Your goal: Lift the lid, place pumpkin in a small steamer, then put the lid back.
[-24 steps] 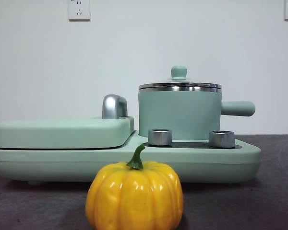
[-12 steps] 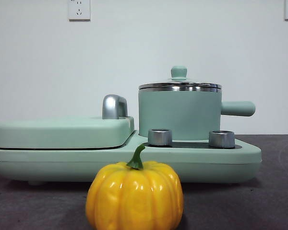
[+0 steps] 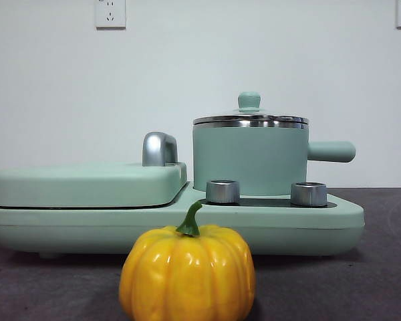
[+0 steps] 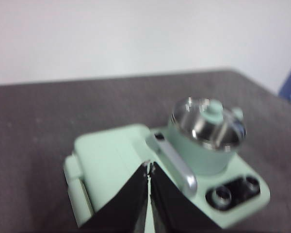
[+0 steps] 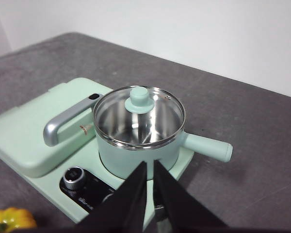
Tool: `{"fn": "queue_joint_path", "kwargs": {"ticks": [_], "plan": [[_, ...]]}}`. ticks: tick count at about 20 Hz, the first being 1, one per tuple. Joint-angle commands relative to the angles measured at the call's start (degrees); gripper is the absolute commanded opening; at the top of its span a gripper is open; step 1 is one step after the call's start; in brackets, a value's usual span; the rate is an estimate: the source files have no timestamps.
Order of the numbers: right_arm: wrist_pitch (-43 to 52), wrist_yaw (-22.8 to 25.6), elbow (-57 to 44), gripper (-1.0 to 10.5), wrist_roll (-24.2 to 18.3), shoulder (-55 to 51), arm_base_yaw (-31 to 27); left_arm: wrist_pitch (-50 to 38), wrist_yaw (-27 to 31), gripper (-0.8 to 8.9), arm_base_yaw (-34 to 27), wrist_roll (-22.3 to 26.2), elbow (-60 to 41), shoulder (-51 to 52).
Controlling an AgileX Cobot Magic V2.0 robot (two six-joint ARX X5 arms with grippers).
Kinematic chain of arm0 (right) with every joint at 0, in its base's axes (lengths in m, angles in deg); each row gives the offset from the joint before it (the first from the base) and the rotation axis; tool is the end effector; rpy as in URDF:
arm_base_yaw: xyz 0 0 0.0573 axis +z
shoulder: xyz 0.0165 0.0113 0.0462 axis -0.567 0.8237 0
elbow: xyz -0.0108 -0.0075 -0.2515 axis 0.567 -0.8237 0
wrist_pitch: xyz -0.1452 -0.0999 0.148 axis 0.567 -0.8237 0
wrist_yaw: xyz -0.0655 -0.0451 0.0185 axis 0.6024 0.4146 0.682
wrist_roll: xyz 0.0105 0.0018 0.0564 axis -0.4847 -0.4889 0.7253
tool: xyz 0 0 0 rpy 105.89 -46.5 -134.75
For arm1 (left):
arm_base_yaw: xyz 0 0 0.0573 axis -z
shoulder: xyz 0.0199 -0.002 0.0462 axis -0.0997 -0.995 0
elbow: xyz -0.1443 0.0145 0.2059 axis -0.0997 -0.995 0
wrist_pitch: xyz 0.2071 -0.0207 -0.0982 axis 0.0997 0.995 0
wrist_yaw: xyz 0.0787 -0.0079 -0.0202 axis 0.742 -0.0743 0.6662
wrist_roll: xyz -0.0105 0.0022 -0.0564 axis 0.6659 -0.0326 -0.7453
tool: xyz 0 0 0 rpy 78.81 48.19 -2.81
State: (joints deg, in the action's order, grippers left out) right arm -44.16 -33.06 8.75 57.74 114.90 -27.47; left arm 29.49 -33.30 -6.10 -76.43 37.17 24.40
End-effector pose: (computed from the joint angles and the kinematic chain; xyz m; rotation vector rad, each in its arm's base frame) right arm 0.0809 0.0252 0.3199 -0.0946 0.2591 0.5890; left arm 0.0822 -0.0176 0.3402 -0.0745 0.2732 -0.5376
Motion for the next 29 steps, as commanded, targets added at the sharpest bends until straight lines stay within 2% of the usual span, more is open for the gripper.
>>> {"fn": "queue_joint_path", "kwargs": {"ticks": [1,8,10,12,13,15,16,22,29], "plan": [[0.0,0.3,1.4,0.2,-3.6,1.4,1.0,1.9,-0.4,0.08,1.8,8.3,2.4,-2.9],[-0.3,1.9,1.7,0.3,-8.7,3.9,2.7,4.2,0.0,0.08,9.4,23.4,4.0,-8.8],[-0.3,2.4,1.7,0.9,-11.0,4.2,3.2,4.0,0.1,0.10,11.4,27.2,4.0,-9.9],[-0.3,2.4,1.7,2.0,-13.1,4.2,3.5,3.3,0.0,0.66,13.2,29.1,4.0,-10.8],[-0.2,2.4,1.7,2.4,-13.4,4.2,3.7,2.9,0.0,1.04,13.9,29.1,4.0,-11.2],[-0.2,2.4,1.7,2.9,-13.6,4.2,3.8,1.6,0.0,2.55,15.4,28.7,4.0,-11.8],[-0.2,2.4,1.7,3.0,-13.6,4.2,3.8,0.9,0.0,2.89,15.9,28.7,4.0,-12.0],[-0.2,2.4,1.7,3.0,-12.6,4.2,3.8,-5.0,0.0,2.77,18.7,27.8,4.0,-14.0],[0.0,2.4,1.7,3.0,-9.9,4.2,3.8,-16.8,0.0,2.77,21.9,20.1,4.0,-19.9]]}}
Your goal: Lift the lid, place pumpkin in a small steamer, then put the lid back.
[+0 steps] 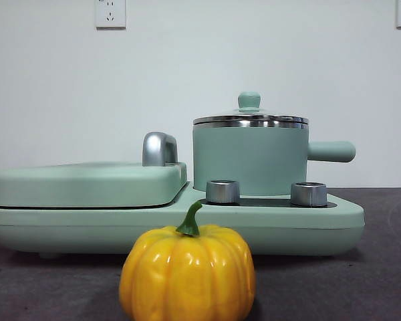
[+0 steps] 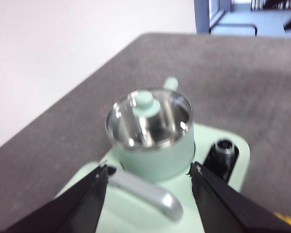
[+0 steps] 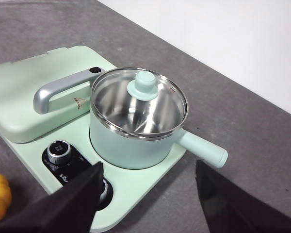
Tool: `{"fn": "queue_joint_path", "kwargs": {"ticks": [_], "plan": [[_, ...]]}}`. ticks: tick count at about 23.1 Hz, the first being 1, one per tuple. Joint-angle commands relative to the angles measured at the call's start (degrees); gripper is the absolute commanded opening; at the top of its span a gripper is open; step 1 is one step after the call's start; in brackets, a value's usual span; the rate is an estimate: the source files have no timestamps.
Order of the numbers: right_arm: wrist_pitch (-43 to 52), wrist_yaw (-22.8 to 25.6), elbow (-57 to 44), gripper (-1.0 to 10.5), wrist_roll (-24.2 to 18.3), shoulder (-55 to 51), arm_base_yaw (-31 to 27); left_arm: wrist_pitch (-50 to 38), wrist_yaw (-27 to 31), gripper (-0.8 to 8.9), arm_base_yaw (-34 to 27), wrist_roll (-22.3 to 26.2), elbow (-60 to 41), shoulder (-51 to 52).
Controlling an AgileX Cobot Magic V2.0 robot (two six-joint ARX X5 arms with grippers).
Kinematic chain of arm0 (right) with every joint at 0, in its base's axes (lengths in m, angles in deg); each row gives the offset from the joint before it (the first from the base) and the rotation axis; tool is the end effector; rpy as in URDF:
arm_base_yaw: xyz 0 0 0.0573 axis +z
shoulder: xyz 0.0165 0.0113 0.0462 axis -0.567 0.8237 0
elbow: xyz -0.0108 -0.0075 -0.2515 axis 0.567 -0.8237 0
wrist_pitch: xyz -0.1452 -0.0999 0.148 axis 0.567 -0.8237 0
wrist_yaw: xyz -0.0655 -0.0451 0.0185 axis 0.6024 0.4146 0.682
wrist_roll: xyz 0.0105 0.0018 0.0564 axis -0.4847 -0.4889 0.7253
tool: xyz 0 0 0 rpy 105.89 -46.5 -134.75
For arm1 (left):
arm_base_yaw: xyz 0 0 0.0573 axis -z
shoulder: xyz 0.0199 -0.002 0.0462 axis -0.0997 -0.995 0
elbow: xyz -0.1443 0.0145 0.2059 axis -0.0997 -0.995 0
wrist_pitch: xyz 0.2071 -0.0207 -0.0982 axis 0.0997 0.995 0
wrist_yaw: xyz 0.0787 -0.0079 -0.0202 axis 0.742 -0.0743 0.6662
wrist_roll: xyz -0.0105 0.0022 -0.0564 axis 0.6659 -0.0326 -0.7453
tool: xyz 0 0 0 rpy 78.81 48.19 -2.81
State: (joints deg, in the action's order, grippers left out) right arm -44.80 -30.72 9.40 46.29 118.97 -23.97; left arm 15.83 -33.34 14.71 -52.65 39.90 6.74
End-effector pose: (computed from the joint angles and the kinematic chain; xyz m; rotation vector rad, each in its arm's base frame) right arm 0.0936 0.0315 0.3169 -0.2928 0.2697 0.6444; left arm 0.1429 -0.0726 0.3457 0.3565 0.1203 -0.9484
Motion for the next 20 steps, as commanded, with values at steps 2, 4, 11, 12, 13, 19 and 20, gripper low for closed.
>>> {"fn": "queue_joint_path", "kwargs": {"ticks": [2,4,11,12,13,19,20], "plan": [[0.6,0.1,1.0,3.0,1.6,0.2,0.3,-5.9,0.1,2.77,2.5,-4.5,1.3,-4.5],[0.6,0.1,1.0,3.0,1.6,0.2,0.3,-9.1,0.1,2.76,4.3,-5.4,1.3,-7.1],[0.6,0.1,1.0,3.0,1.6,0.2,0.3,-22.2,0.7,2.07,8.9,-10.4,1.3,-16.7],[0.6,0.0,1.0,3.0,1.6,0.2,0.3,-24.3,1.0,2.08,9.4,-11.4,1.3,-18.0],[0.6,0.1,1.0,3.0,1.6,0.2,0.3,-26.6,1.6,2.09,9.8,-12.3,1.3,-19.5],[0.6,0.0,1.0,3.0,1.6,0.2,0.3,-37.3,3.6,2.19,11.9,-17.0,1.3,-27.0],[0.6,0.0,1.0,3.0,1.6,0.2,0.3,-38.5,3.8,2.19,12.2,-17.5,1.3,-28.2]]}}
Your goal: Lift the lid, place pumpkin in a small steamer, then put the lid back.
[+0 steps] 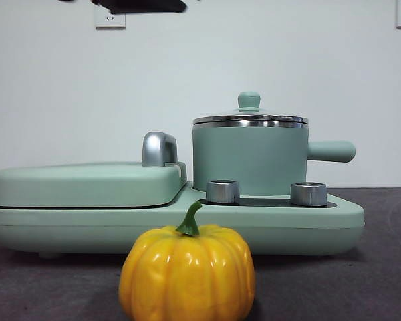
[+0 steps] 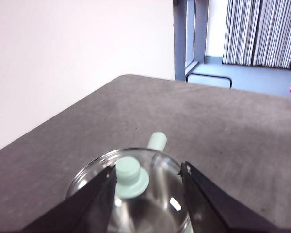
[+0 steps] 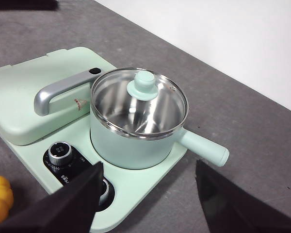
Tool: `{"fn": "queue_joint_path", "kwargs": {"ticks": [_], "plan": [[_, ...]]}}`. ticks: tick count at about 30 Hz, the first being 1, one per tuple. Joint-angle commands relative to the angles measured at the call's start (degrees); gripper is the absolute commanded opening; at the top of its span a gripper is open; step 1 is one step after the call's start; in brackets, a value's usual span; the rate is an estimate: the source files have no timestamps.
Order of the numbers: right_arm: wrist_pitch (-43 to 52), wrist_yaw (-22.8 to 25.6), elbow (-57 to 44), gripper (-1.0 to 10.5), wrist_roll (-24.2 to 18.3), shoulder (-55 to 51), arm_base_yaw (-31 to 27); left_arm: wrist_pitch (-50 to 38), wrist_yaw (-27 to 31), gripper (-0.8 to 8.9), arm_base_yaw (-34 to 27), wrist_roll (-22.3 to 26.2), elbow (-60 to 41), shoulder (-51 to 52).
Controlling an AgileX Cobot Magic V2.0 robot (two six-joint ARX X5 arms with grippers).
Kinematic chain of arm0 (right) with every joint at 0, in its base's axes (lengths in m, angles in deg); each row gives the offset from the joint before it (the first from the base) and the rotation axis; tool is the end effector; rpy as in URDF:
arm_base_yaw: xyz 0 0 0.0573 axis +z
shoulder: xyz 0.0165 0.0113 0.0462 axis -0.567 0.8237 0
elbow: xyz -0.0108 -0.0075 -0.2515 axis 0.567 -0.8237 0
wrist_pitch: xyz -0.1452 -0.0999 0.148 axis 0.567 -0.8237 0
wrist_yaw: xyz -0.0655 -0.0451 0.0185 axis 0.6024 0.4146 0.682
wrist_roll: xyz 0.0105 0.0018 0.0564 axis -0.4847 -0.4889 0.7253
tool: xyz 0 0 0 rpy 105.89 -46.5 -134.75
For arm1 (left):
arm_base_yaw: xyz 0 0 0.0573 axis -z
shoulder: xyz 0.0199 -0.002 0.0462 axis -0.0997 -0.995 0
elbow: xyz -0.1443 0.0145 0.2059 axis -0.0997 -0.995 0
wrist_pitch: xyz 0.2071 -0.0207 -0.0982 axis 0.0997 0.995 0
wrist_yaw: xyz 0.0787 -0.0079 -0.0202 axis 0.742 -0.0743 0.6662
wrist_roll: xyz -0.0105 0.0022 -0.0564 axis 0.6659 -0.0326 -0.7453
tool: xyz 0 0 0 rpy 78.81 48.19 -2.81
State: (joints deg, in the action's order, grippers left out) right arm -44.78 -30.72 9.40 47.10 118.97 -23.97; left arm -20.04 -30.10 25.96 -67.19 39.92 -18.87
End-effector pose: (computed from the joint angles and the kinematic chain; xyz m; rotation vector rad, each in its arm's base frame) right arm 0.0936 0.0315 0.3170 -0.2793 0.2738 0.6422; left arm 0.2268 -0.1593 0.3161 0.1534 0.0439 -1.0514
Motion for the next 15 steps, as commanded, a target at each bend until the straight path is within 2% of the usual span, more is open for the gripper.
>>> {"fn": "queue_joint_path", "kwargs": {"ticks": [1,6,15], "plan": [[0.5,0.0,1.0,3.0,0.8,0.2,0.3,-3.6,1.2,2.21,1.3,-3.4,1.4,-3.7],[0.5,0.0,1.0,3.0,0.8,0.2,0.3,-6.2,5.6,3.16,3.4,-3.6,2.5,-9.2],[0.4,0.0,1.0,3.0,0.8,0.2,0.3,-6.3,8.5,3.17,5.4,-3.5,9.4,-18.7]]}}
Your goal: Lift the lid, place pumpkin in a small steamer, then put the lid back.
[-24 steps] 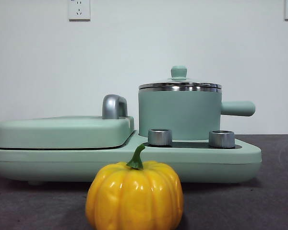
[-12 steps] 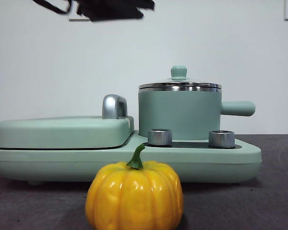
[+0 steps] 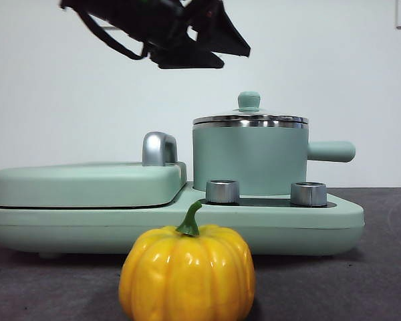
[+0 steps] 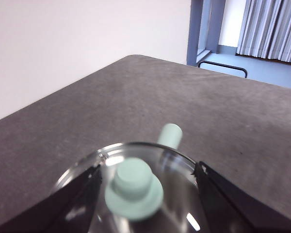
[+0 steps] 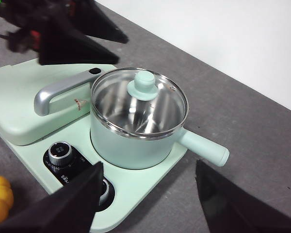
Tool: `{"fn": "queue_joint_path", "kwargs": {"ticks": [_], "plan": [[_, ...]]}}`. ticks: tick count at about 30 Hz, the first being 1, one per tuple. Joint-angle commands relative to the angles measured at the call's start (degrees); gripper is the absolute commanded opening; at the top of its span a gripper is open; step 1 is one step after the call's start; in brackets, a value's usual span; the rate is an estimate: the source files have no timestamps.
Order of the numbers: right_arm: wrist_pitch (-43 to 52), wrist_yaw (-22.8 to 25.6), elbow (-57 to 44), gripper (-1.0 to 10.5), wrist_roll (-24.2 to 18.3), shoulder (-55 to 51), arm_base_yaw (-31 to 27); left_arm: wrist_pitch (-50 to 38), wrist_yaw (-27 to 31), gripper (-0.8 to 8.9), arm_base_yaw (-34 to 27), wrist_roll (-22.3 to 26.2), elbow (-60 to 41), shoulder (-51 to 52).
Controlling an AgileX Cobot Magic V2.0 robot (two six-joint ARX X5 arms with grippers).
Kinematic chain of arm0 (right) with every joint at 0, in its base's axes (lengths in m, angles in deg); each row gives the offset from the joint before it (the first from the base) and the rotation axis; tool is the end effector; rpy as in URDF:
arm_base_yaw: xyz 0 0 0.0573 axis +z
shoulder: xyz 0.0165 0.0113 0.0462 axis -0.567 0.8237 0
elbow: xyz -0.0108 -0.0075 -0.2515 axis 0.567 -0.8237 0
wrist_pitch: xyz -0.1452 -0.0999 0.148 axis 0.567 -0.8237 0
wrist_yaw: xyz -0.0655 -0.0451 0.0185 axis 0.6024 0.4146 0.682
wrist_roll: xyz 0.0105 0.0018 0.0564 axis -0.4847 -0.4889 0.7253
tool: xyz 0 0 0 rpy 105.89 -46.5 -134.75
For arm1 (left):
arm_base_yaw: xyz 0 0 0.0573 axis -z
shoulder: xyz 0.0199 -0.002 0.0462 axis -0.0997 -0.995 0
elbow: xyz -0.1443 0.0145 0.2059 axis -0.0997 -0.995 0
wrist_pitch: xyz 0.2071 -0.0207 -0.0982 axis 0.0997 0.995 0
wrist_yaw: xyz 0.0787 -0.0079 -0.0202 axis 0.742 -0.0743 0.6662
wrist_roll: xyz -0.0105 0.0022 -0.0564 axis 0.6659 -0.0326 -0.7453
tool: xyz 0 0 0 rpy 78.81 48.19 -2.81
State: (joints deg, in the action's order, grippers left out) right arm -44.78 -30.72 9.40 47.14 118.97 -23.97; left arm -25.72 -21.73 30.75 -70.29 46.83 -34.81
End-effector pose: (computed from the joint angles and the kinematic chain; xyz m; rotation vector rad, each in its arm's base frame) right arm 0.0936 0.0315 0.3170 -0.2786 0.2740 0.6421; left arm 0.2676 -0.2125 0.2843 0.1291 0.1340 -0.9888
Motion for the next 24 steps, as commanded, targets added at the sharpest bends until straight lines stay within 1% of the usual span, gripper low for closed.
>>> {"fn": "queue_joint_path", "kwargs": {"ticks": [1,7,12,24], "plan": [[0.4,0.0,1.0,3.0,0.8,0.2,0.3,-0.6,0.3,3.17,0.7,-0.4,3.2,-3.9],[0.3,0.0,1.0,3.0,0.9,0.2,0.3,-0.4,0.3,3.17,0.7,-0.4,7.2,-9.5],[0.3,0.0,1.0,3.0,2.3,0.2,0.3,-0.4,0.3,3.17,0.7,-0.4,9.6,-12.8],[0.2,0.0,1.0,3.0,2.4,0.2,0.3,0.3,0.4,3.11,0.7,-0.5,10.2,-14.7]]}}
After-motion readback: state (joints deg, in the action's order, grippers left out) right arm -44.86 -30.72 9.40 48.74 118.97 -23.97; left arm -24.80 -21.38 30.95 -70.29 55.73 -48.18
